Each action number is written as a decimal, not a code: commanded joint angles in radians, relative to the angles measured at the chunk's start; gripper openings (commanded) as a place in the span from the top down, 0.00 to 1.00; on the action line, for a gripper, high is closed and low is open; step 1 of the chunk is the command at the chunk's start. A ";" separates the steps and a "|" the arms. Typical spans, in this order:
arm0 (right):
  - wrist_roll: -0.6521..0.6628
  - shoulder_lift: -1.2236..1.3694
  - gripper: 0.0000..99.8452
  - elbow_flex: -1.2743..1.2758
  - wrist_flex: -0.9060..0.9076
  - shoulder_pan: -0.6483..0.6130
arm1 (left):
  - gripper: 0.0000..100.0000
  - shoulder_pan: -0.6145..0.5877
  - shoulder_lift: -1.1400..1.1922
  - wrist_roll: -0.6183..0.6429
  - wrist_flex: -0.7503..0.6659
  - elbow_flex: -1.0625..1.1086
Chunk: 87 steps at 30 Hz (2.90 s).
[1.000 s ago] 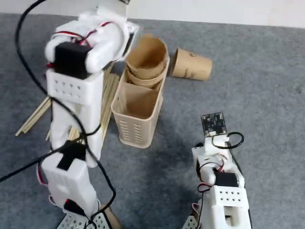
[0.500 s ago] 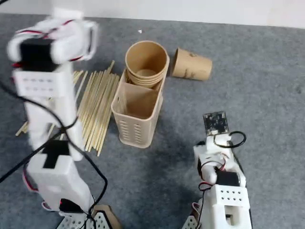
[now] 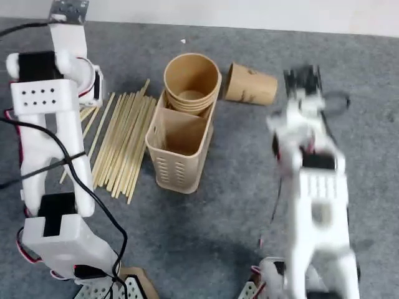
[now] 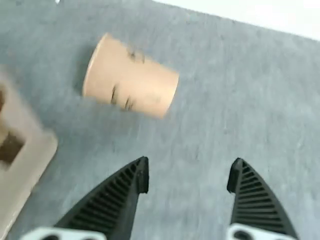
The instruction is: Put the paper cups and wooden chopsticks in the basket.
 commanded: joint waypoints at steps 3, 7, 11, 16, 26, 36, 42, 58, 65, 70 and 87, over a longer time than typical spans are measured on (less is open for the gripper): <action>-0.011 0.670 0.74 -0.634 0.005 0.013 | 0.82 -0.050 -0.044 0.011 -0.153 0.125; -0.061 0.923 0.74 -0.877 0.005 0.016 | 0.82 -0.070 -0.044 -0.069 -0.252 0.206; -0.061 1.113 0.74 -1.023 0.007 0.047 | 0.82 -0.068 -0.044 -0.071 -0.273 0.236; -0.060 1.253 0.74 -1.150 0.097 0.153 | 0.82 -0.064 -0.051 -0.071 -0.273 0.234; -0.058 1.345 0.74 -1.337 0.225 0.312 | 0.82 -0.062 -0.051 -0.068 -0.270 0.202; -0.066 1.257 0.74 -1.857 0.590 0.306 | 0.82 -0.062 -0.051 -0.068 -0.275 0.191; -0.066 1.222 0.74 -2.089 0.739 0.186 | 0.82 -0.062 -0.051 -0.068 -0.275 0.191; -0.060 1.578 0.74 -2.031 0.599 0.148 | 0.82 -0.064 -0.051 -0.072 -0.275 0.191; -0.060 1.632 0.79 -2.031 0.661 0.180 | 0.82 -0.064 -0.051 -0.071 -0.275 0.191; -0.060 1.610 1.00 -2.058 0.765 0.180 | 0.82 -0.064 -0.051 -0.068 -0.267 0.191; -0.064 1.023 0.99 -2.135 1.040 0.137 | 0.83 -0.062 -0.556 -0.072 0.054 0.093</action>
